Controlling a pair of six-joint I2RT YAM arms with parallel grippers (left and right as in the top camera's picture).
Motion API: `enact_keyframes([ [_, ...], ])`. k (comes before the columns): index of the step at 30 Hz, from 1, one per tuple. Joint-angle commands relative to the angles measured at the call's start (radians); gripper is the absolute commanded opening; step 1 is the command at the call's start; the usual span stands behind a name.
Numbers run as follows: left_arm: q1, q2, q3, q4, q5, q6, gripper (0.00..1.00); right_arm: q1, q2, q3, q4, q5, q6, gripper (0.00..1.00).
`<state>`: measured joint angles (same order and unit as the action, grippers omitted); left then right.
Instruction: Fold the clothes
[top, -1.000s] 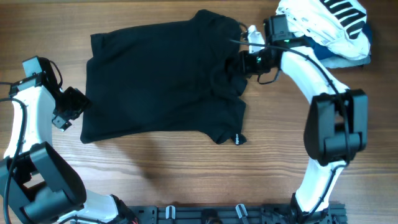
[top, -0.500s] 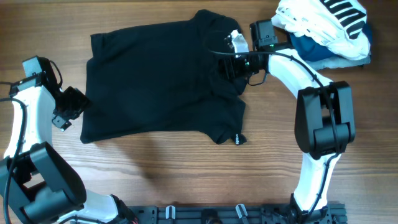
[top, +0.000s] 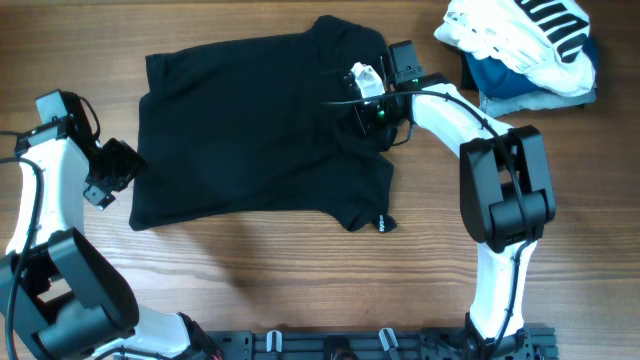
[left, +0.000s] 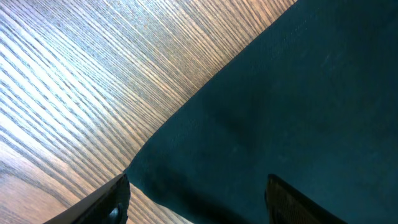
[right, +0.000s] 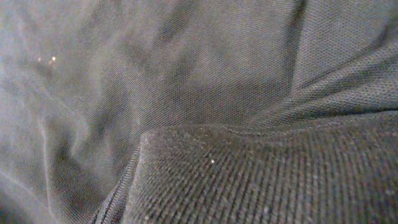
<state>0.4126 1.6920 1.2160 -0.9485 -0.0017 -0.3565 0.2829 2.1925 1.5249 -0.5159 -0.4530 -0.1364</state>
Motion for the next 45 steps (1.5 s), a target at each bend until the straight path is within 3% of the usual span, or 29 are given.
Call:
enact_keyframes([
  [1,0.004,-0.013,-0.007,0.003,0.013,0.002,0.69,-0.025,-0.033,0.007,-0.034,0.027,0.101,0.04],
  [6,0.004,-0.013,-0.007,0.011,0.013,0.002,0.69,-0.113,-0.206,0.008,-0.227,0.093,0.226,0.04],
  [10,0.004,-0.013,-0.007,0.011,0.012,0.002,0.69,-0.176,-0.230,0.005,-0.334,0.179,0.225,0.04],
  [20,0.004,-0.013,-0.007,0.014,0.012,0.002,0.69,-0.259,-0.176,0.002,-0.332,0.410,0.217,0.04],
  [29,0.004,-0.013,-0.007,0.014,0.012,0.003,0.69,-0.369,-0.177,0.002,-0.357,0.401,0.181,0.04],
  [30,0.004,-0.013,-0.007,0.014,0.012,0.004,0.69,-0.369,-0.179,0.006,-0.372,0.373,0.177,0.06],
  [32,0.005,-0.018,0.008,-0.005,0.013,0.016,0.69,-0.368,-0.206,0.023,-0.428,0.222,0.122,0.24],
  [35,0.005,-0.062,0.082,-0.147,0.066,0.036,0.73,-0.360,-0.340,0.024,-0.545,0.021,0.094,0.36],
  [37,0.005,-0.116,0.094,-0.219,0.106,0.035,0.76,-0.344,-0.416,0.023,-0.611,-0.010,0.102,0.43],
  [39,0.004,-0.172,0.093,-0.292,0.113,0.005,0.77,-0.317,-0.496,0.016,-0.691,0.023,0.194,0.49],
  [43,0.004,-0.255,0.010,-0.323,0.105,-0.132,0.72,-0.241,-0.566,-0.045,-0.763,0.184,0.443,0.49],
  [45,0.004,-0.283,-0.079,-0.287,0.061,-0.268,0.67,-0.191,-0.576,-0.108,-0.764,0.274,0.576,0.46],
])
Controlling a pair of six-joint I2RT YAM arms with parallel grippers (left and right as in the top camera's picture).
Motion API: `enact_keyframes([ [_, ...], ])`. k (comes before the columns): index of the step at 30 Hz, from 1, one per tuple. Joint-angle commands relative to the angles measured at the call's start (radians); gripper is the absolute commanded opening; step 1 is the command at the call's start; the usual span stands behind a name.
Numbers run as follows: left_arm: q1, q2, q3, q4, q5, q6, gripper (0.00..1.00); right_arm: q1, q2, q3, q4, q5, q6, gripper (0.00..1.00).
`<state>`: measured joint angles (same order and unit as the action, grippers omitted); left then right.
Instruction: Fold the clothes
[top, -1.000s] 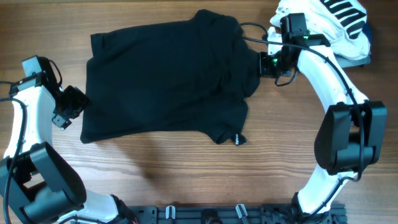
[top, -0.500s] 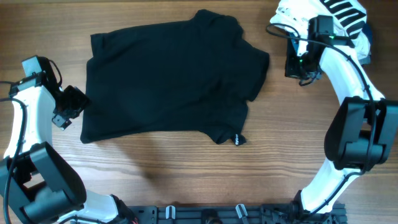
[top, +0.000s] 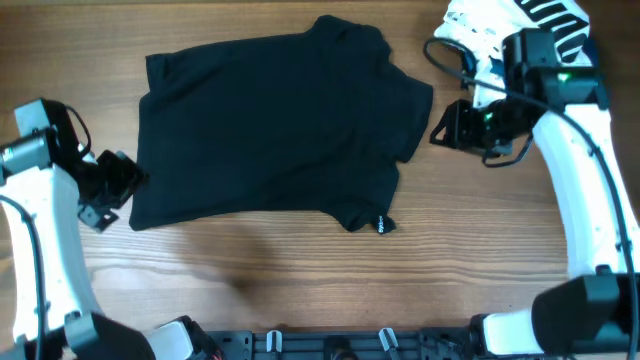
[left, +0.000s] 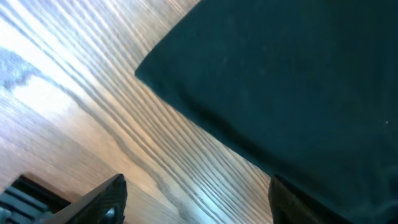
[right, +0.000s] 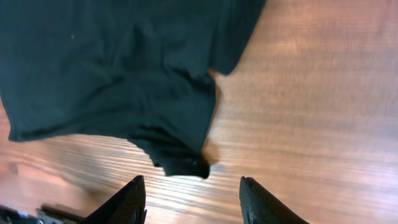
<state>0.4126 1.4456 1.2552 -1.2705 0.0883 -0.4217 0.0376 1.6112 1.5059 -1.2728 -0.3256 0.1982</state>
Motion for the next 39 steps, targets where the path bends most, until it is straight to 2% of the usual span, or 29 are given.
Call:
enact_keyframes([
  [1,0.004,-0.048,-0.171,0.078,-0.066,-0.282,0.65,0.080,0.005,-0.126,0.003,0.183,0.296,0.46],
  [3,0.005,-0.057,-0.274,0.218,-0.141,-0.476,0.65,0.126,0.006,-0.209,0.064,0.202,0.371,0.46],
  [5,0.005,-0.054,-0.361,0.373,-0.170,-0.614,0.68,0.156,0.006,-0.270,0.122,0.203,0.430,0.46],
  [10,0.005,-0.011,-0.498,0.680,-0.211,-0.651,0.69,0.185,0.006,-0.322,0.157,0.203,0.537,0.49],
  [13,0.005,0.074,-0.517,0.732,-0.238,-0.745,0.71,0.212,0.006,-0.322,0.161,0.203,0.535,0.50],
  [18,0.005,0.205,-0.517,0.767,-0.193,-0.747,0.70,0.259,0.006,-0.322,0.164,0.203,0.534,0.50],
  [19,0.005,0.228,-0.517,0.769,-0.193,-0.747,0.67,0.268,0.006,-0.322,0.166,0.203,0.533,0.50],
  [23,0.005,0.297,-0.517,0.800,-0.193,-0.735,0.06,0.303,0.006,-0.322,0.167,0.203,0.510,0.48],
  [25,0.005,0.310,-0.517,0.795,-0.194,-0.734,0.04,0.323,0.006,-0.322,0.156,0.189,0.543,0.37],
  [27,0.005,0.311,-0.517,0.792,-0.194,-0.734,0.04,0.353,0.006,-0.333,0.169,0.182,0.554,0.36],
  [33,0.005,0.311,-0.517,0.789,-0.194,-0.734,0.04,0.435,0.008,-0.455,0.388,0.198,0.585,0.50],
  [35,0.005,0.311,-0.517,0.788,-0.194,-0.734,0.04,0.441,0.009,-0.500,0.440,0.198,0.449,0.53],
  [37,0.005,0.311,-0.517,0.788,-0.194,-0.731,0.04,0.441,0.009,-0.533,0.489,0.199,0.218,0.57],
  [39,0.005,0.311,-0.517,0.789,-0.194,-0.722,0.04,0.441,0.009,-0.549,0.544,0.195,0.109,0.70],
])
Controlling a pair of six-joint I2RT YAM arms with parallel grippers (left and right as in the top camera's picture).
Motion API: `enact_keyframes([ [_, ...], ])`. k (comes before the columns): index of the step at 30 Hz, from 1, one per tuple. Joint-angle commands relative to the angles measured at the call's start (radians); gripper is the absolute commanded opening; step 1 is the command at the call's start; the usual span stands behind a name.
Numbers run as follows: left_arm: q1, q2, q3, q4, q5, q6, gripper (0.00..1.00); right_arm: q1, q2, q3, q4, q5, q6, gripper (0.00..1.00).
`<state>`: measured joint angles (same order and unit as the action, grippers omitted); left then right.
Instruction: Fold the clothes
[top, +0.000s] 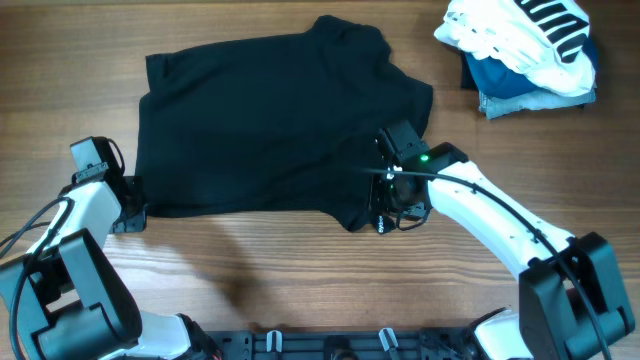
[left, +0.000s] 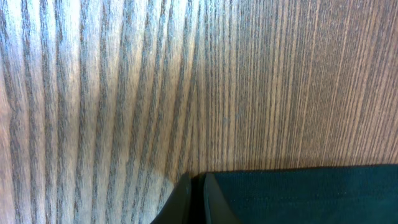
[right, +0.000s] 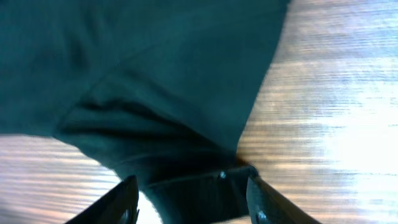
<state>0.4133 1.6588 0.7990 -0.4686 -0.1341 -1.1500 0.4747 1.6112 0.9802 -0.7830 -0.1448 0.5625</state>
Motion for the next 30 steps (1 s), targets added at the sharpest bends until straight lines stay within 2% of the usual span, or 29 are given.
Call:
enact_keyframes([
  [1,0.004,0.097,-0.060,-0.013,0.029,0.018,0.04,0.004,0.009,-0.023,0.064,0.010,-0.281,0.70],
  [6,0.004,0.097,-0.060,-0.017,0.028,0.047,0.04,0.004,0.022,-0.027,0.072,-0.042,-0.364,0.69],
  [11,0.004,0.097,-0.060,-0.017,0.028,0.047,0.04,0.004,0.035,-0.080,0.069,-0.115,-0.392,0.48],
  [14,0.004,0.097,-0.060,-0.017,0.028,0.047,0.04,0.004,0.035,-0.111,0.064,-0.166,-0.414,0.38],
  [15,0.004,0.097,-0.060,-0.017,0.028,0.047,0.04,0.004,0.035,-0.122,0.064,-0.172,-0.413,0.31],
  [16,0.004,0.097,-0.060,-0.017,0.028,0.047,0.04,0.004,0.035,-0.124,0.060,-0.171,-0.410,0.20],
  [17,0.004,0.097,-0.060,-0.017,0.028,0.048,0.04,0.003,0.035,-0.124,0.061,-0.172,-0.399,0.04],
  [21,0.004,0.080,-0.058,-0.040,0.032,0.159,0.04,0.002,0.024,-0.104,0.042,-0.171,-0.348,0.04],
  [24,0.004,0.025,-0.058,-0.106,0.031,0.187,0.04,-0.011,-0.010,-0.072,-0.017,-0.171,-0.331,0.04],
  [30,0.004,-0.239,-0.058,-0.214,0.032,0.280,0.04,-0.087,-0.149,0.000,-0.153,-0.162,-0.296,0.04],
])
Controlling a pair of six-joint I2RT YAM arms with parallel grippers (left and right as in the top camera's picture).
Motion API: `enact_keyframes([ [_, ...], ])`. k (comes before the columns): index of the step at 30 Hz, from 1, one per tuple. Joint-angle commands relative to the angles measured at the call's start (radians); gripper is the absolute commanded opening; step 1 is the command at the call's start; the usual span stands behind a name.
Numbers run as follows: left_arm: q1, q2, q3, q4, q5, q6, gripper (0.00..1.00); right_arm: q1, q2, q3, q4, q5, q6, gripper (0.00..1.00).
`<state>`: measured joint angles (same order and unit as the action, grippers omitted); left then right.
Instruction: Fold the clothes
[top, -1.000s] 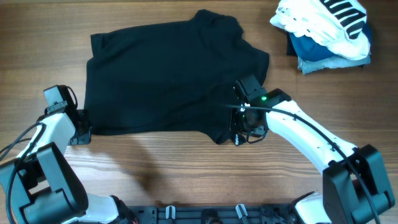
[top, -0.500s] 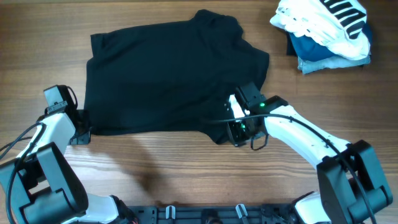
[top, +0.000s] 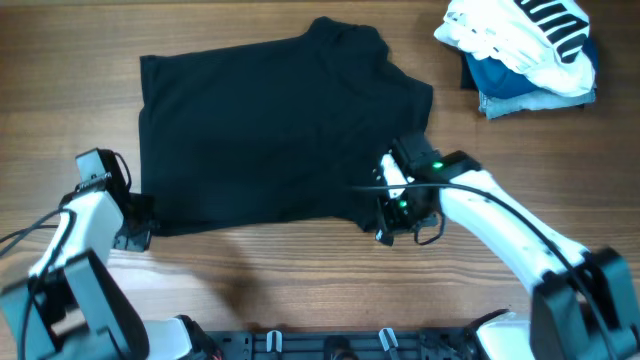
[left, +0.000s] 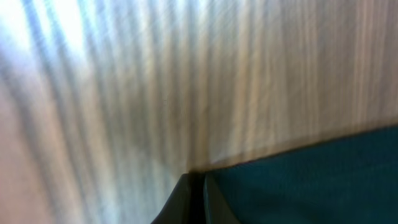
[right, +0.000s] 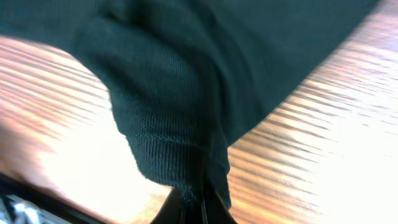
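A black short-sleeved shirt (top: 270, 130) lies spread flat on the wooden table (top: 300, 290). My left gripper (top: 138, 222) is at its near-left hem corner. In the left wrist view that gripper (left: 196, 200) is shut, with the dark cloth edge (left: 311, 180) running into the fingertips. My right gripper (top: 388, 222) is at the near-right sleeve. The right wrist view shows that gripper (right: 198, 202) shut on the ribbed sleeve hem (right: 161, 124), which bunches up above the fingers.
A pile of other clothes (top: 525, 45), white, striped and blue, lies at the far right corner. Bare wood runs along the near edge and to the left of the shirt. A black rail (top: 380, 345) lines the near table edge.
My right gripper was open over the near-right sleeve and is now shut on its hem. The left gripper stays shut at the hem corner, a little nearer me. The shirt's near edge has shifted slightly.
At first my right gripper lay on the shirt near the collar, the left open beside the left edge. Then the right arm was away near the clothes pile. Then the left was shut at the hem corner, the right open over the sleeve. Now both hold cloth.
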<state>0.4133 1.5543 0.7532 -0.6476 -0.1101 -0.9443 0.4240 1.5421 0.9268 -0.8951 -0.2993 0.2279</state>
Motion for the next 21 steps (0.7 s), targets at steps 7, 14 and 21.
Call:
enact_keyframes([
  [7,0.004,-0.456,-0.012,-0.179,0.005,0.085,0.04,-0.061,-0.206,0.079,-0.199,0.033,0.072,0.04],
  [14,0.013,-0.591,0.001,-0.216,0.003,0.130,0.04,-0.092,-0.280,0.136,-0.287,0.079,0.113,0.04],
  [21,0.027,-0.473,0.002,-0.079,0.004,0.129,0.04,-0.115,-0.134,0.154,0.012,0.126,0.032,0.04],
])
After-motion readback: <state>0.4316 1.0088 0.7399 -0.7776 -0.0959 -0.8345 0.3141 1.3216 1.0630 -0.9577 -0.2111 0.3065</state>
